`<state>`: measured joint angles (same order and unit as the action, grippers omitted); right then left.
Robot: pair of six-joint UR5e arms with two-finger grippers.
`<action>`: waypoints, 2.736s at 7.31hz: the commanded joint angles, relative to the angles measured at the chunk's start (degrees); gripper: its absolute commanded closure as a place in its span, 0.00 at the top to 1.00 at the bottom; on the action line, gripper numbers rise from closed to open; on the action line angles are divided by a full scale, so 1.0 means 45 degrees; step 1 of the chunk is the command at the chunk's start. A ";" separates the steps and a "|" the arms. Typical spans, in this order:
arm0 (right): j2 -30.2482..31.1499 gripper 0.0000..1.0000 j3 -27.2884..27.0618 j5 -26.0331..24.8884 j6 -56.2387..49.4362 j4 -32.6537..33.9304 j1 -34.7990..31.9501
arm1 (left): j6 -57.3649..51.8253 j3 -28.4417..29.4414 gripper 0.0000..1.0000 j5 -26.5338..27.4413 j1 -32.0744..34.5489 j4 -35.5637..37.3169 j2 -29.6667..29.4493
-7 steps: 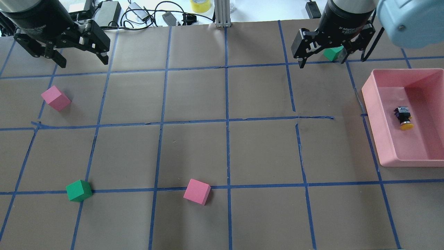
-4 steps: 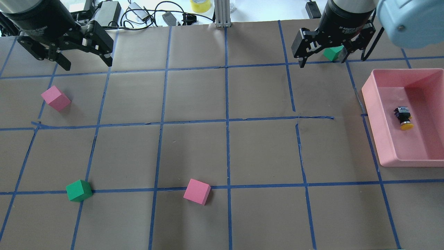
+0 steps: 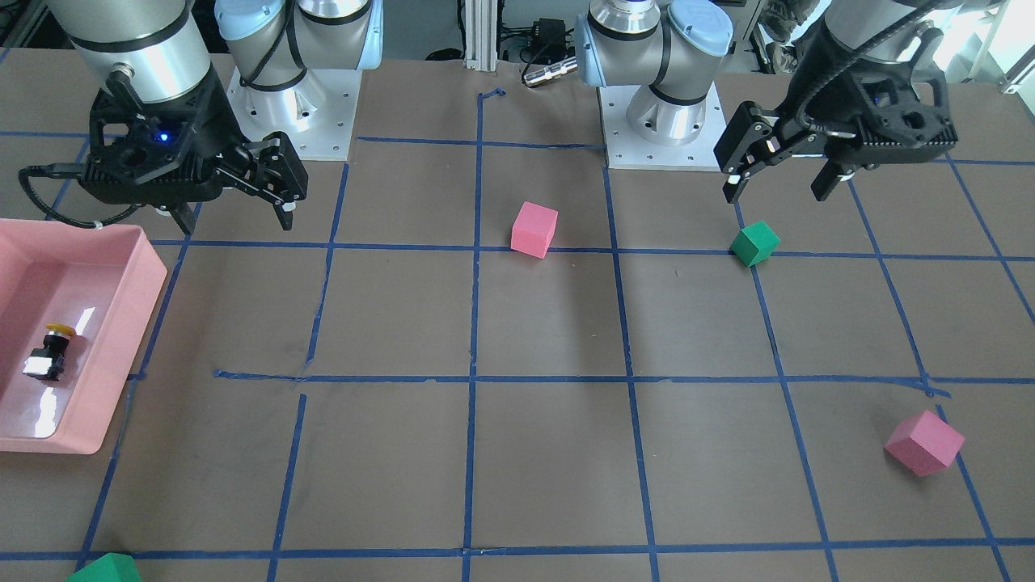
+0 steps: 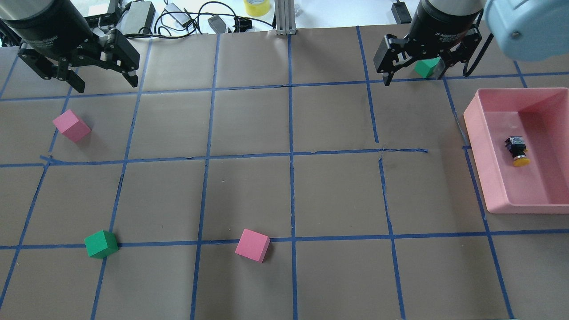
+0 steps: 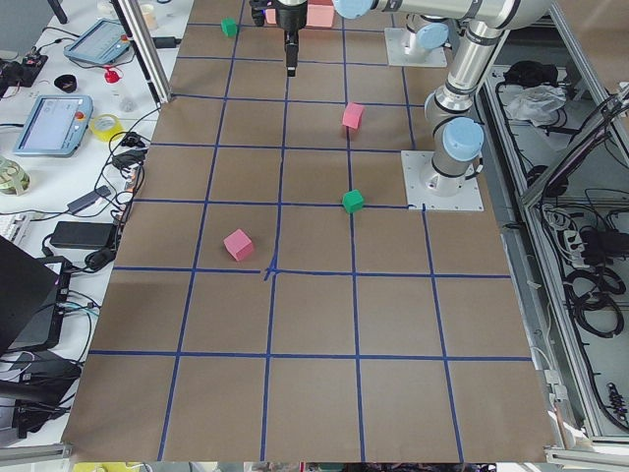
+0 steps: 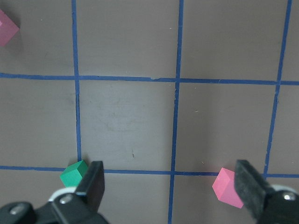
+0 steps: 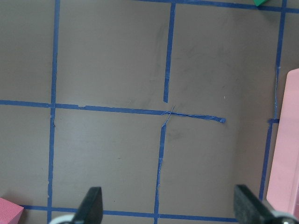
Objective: Align button upright
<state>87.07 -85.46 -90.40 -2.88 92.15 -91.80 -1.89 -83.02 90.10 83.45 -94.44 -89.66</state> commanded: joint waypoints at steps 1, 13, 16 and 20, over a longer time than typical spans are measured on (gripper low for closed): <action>-0.0013 1.00 -0.0013 0.0030 -0.0004 0.0011 -0.0011 | -0.0186 -0.0066 1.00 0.0132 -0.0263 -0.0067 0.0138; -0.0014 1.00 -0.0014 0.0050 0.0016 0.0011 -0.0011 | 0.0067 -0.0184 1.00 0.1968 -0.0322 -0.1455 0.0977; -0.0014 1.00 -0.0033 0.0051 -0.0003 -0.0028 0.0009 | -0.0031 -0.0067 1.00 0.1891 -0.0322 -0.1337 0.0823; -0.0150 1.00 -0.0013 -0.0087 -0.0293 -0.0008 0.1814 | 0.0086 -0.0086 1.00 0.1833 -0.0381 -0.1376 0.0472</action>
<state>86.67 -85.53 -90.79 -3.12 92.22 -88.29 -1.92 -83.48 98.52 81.78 -100.40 -87.18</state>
